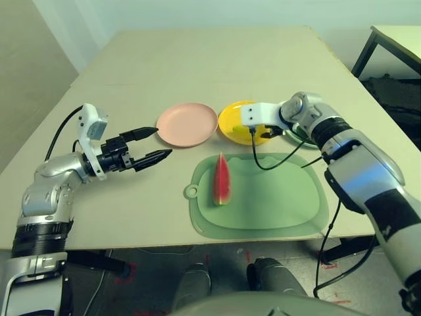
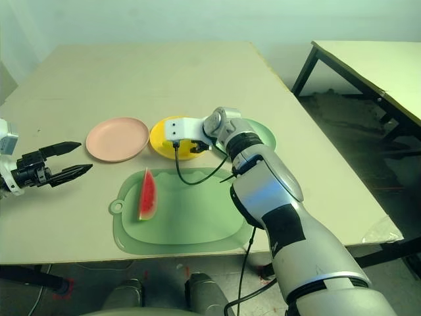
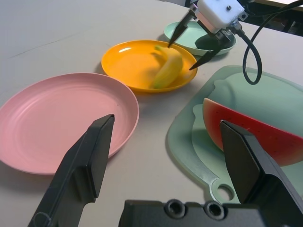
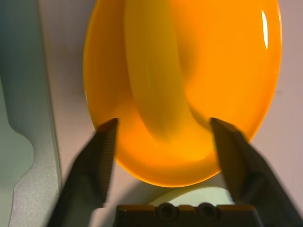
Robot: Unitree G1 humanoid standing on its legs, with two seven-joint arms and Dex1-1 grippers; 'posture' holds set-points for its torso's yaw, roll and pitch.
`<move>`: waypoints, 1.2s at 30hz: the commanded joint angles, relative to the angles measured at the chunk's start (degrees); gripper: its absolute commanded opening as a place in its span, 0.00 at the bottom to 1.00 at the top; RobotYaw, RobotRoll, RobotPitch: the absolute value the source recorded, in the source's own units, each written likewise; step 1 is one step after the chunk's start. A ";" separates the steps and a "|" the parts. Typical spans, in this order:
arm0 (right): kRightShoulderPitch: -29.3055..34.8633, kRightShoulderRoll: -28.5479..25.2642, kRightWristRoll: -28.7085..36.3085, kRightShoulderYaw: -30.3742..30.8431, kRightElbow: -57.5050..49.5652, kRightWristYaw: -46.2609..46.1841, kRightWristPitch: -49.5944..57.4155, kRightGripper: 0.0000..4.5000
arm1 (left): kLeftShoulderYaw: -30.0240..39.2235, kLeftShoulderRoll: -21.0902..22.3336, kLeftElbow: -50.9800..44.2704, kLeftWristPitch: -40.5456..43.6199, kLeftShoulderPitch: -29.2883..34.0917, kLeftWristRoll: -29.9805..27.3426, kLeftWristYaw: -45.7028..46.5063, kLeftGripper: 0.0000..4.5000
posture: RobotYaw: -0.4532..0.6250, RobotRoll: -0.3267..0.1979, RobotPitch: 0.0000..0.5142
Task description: Place the fruits into color-matched plates.
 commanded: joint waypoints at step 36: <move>54.57 -19.31 48.52 -37.68 -49.37 37.65 10.64 0.99 | -9.48 -2.33 12.98 -12.96 -8.47 9.96 -8.83 1.00 | 0.32 0.62 0.03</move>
